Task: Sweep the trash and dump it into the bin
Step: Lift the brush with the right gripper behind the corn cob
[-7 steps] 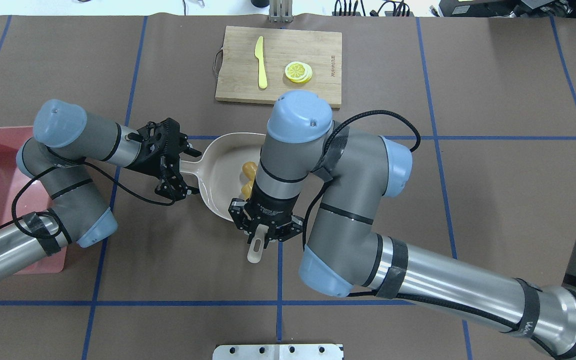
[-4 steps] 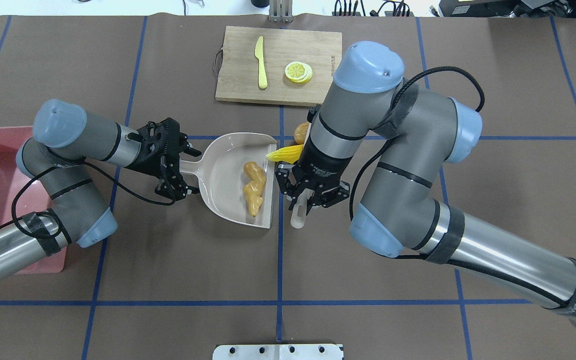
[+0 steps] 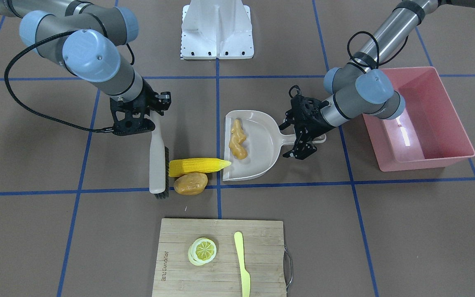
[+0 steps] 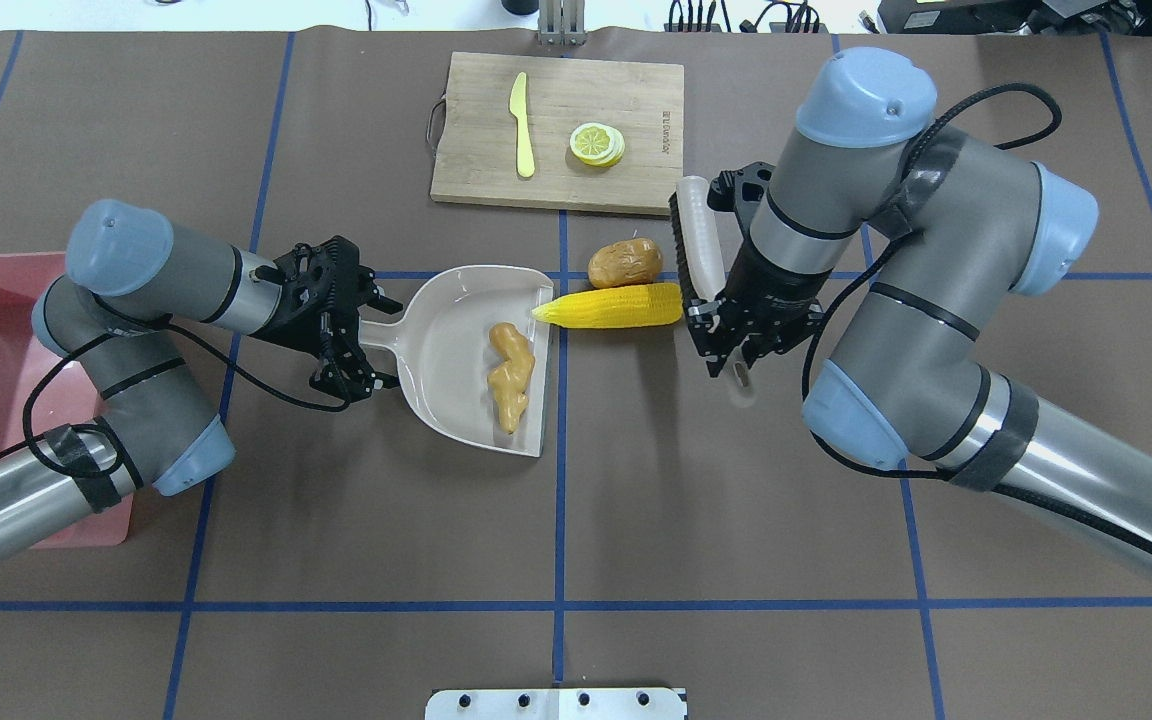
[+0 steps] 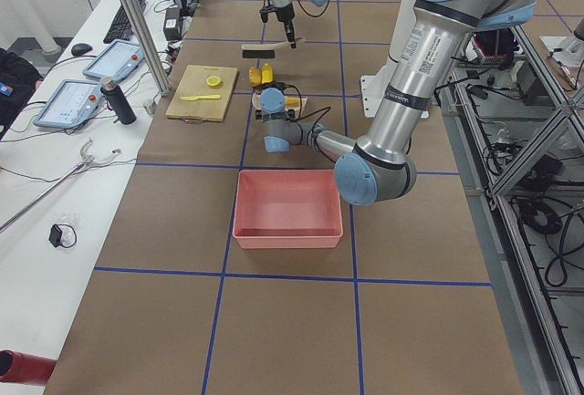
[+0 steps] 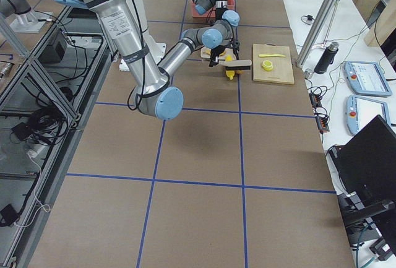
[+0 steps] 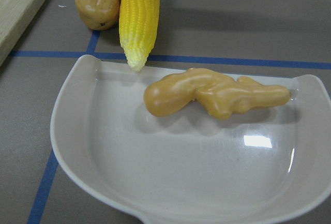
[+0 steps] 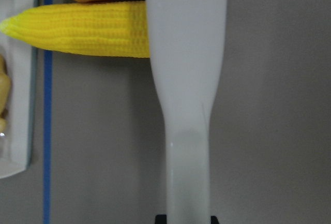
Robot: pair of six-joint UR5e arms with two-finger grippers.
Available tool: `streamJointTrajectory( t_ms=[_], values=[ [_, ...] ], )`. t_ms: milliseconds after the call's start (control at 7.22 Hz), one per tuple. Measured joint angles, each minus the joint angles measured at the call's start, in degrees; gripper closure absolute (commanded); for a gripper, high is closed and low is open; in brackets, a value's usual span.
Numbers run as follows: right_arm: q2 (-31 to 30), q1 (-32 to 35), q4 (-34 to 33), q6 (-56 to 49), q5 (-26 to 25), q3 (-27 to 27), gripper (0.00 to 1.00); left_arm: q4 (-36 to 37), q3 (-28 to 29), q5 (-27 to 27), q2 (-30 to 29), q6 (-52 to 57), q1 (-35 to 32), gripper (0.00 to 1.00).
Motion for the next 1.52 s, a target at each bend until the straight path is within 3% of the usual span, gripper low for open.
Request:
streamJointTrajectory(
  t_ms=[277,693,1108,1524],
  values=[
    [-2.0,-0.1,-1.7,-12.5,-4.0,-0.6,1.00,0.0,0.1,0.1,0.0,-0.1,0.0,0.03],
    [-1.1,-1.1,-3.3,-21.6,-10.5,-3.3,1.00,0.0,0.1,0.4,-0.1,-0.1,0.0,0.03],
    [3.7,-1.3,-3.4,-22.3,-11.4,-8.9,1.00,0.2,0.1,0.7,-0.1,-0.1,0.0,0.03],
    [2.7,-3.8,-3.4,-22.2,-10.7,-6.8,1.00,0.3,0.1,0.8,-0.1,-0.1,0.0,0.03]
  ],
)
